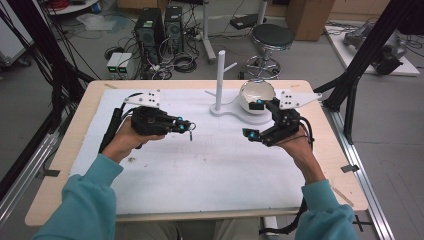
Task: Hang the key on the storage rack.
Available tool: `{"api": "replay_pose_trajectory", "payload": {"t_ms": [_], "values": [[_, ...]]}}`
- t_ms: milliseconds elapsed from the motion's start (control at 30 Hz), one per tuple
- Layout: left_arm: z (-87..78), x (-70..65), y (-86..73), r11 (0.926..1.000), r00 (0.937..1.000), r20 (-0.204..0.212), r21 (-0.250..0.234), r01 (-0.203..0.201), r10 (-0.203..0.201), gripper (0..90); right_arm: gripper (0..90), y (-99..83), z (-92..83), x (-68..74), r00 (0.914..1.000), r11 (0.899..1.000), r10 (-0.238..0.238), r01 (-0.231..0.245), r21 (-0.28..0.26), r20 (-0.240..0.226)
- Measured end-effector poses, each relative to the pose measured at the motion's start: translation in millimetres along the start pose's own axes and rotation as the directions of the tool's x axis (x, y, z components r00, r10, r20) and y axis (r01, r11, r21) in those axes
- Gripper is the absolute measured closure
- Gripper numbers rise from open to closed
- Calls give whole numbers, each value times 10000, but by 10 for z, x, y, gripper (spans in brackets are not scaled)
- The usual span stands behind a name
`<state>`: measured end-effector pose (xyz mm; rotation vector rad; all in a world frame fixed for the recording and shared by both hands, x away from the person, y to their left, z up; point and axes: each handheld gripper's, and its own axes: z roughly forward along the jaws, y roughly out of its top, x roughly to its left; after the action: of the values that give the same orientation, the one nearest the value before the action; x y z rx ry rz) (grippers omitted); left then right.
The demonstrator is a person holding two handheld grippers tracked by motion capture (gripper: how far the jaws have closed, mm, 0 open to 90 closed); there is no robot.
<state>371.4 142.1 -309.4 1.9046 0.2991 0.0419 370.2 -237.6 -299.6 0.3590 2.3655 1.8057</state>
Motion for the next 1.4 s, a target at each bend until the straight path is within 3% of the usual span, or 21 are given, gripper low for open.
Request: {"api": "replay_pose_trajectory", "payload": {"t_ms": [167, 367, 467, 500, 633, 800, 867, 1033, 1200, 1400], "values": [[79, -12, 21, 9997, 9994, 343, -235, -35, 43, 886, 44, 84, 139, -16, 9983, 9993, -314, 324, 197, -485], [182, -32, 50, 9981, 9971, 710, -569, -238, 278, 886, 56, 137, 326, -38, 9933, 9980, -202, 268, 567, -1136], [213, -32, 46, 9980, 9960, 836, -580, -264, 312, 886, 96, 146, 416, -43, 9872, 9974, -241, 344, 634, -1575], [218, -30, 43, 9980, 9956, 874, -571, -275, 325, 885, 163, 148, 454, -48, 9823, 9963, -205, 356, 785, -1864], [220, -14, 38, 9977, 9945, 959, -578, -356, 411, 885, 167, 147, 529, -52, 9797, 9949, -227, 416, 915, -1989], [230, -7, 31, 9972, 9940, 1033, -699, -279, 351, 886, 218, 153, 643, -60, 9730, 9949, 81, 154, 1000, -2308], [236, -10, 31, 9972, 9937, 1070, -704, -265, 340, 886, 281, 156, 679, -66, 9700, 9950, 130, 114, 992, -2426], [230, -7, 35, 9962, 9924, 1138, -786, -381, 469, 886, 336, 151, 759, -53, 9621, 9947, 211, 71, 1023, -2720], [222, -10, 38, 9945, 9897, 1316, -954, -433, 557, 885, 447, 148, 808, -55, 9541, 9959, 7, 265, 866, -2994], [220, -1, 37, 9940, 9893, 1332, -985, -469, 599, 885, 527, 150, 825, -35, 9504, 9952, 67, 241, 951, -3109]]}}
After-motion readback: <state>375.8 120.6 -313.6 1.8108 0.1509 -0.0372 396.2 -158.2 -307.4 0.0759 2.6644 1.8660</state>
